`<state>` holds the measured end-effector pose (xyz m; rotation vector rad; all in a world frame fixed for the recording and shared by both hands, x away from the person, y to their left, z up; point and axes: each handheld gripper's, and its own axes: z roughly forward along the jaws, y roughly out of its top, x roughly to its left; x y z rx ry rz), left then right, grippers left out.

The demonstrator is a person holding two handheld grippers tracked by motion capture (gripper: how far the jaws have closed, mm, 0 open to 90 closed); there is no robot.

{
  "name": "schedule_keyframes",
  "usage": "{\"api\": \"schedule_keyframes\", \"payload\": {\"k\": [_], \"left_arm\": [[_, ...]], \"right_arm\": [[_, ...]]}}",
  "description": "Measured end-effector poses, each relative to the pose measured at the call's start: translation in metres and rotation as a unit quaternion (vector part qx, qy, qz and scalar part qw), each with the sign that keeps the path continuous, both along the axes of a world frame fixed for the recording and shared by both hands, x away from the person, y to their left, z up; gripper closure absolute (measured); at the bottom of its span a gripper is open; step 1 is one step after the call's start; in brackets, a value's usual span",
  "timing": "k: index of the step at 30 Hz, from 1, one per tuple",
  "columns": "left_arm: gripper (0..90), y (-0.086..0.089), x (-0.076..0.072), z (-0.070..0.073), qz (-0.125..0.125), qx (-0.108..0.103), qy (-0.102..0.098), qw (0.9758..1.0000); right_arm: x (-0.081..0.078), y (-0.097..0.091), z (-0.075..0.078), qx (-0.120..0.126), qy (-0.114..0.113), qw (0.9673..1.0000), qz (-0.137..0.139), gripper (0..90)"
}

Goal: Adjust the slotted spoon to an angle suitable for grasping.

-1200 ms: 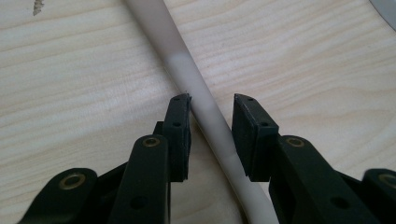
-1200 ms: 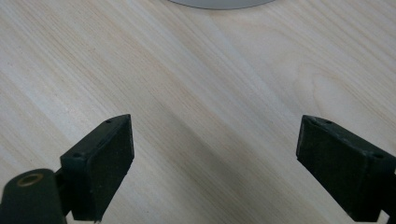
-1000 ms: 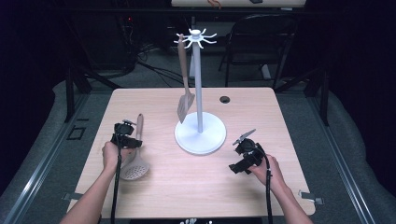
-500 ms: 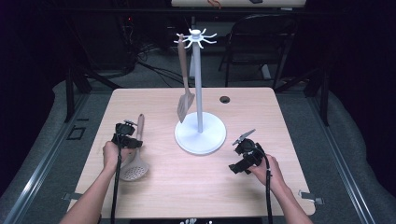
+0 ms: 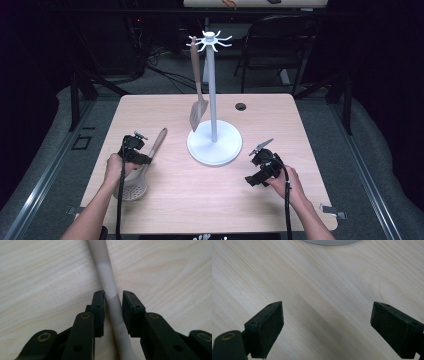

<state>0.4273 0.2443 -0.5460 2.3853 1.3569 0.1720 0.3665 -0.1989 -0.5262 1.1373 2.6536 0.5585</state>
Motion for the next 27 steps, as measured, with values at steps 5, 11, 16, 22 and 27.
{"api": "schedule_keyframes", "payload": {"k": [5, 11, 16, 22, 27], "left_arm": [[73.8, 0.004, -0.004, 0.001, -0.018, -0.005, 0.014, 0.9997], [74.9, 0.005, -0.008, 0.002, -0.046, -0.003, 0.024, 0.9987], [72.9, 0.001, -0.008, 0.003, -0.043, 0.012, 0.021, 0.9988], [62.4, -0.007, -0.001, 0.002, -0.035, 0.034, 0.014, 0.9987], [61.8, -0.016, 0.008, 0.003, -0.019, 0.046, 0.011, 0.9987]], "right_arm": [[0.0, 0.0, 0.0, -0.001, 0.0, 1.0, 0.001, 11.0], [0.0, 0.0, 0.0, 0.0, 0.0, 1.0, 0.001, 11.0], [0.0, 0.0, 0.0, 0.004, 0.002, 1.0, 0.001, 11.0], [0.0, 0.0, 0.0, 0.002, -0.001, 1.0, 0.002, 10.9], [0.001, 0.001, -0.002, 0.002, 0.004, 1.0, -0.003, 10.9]]}}
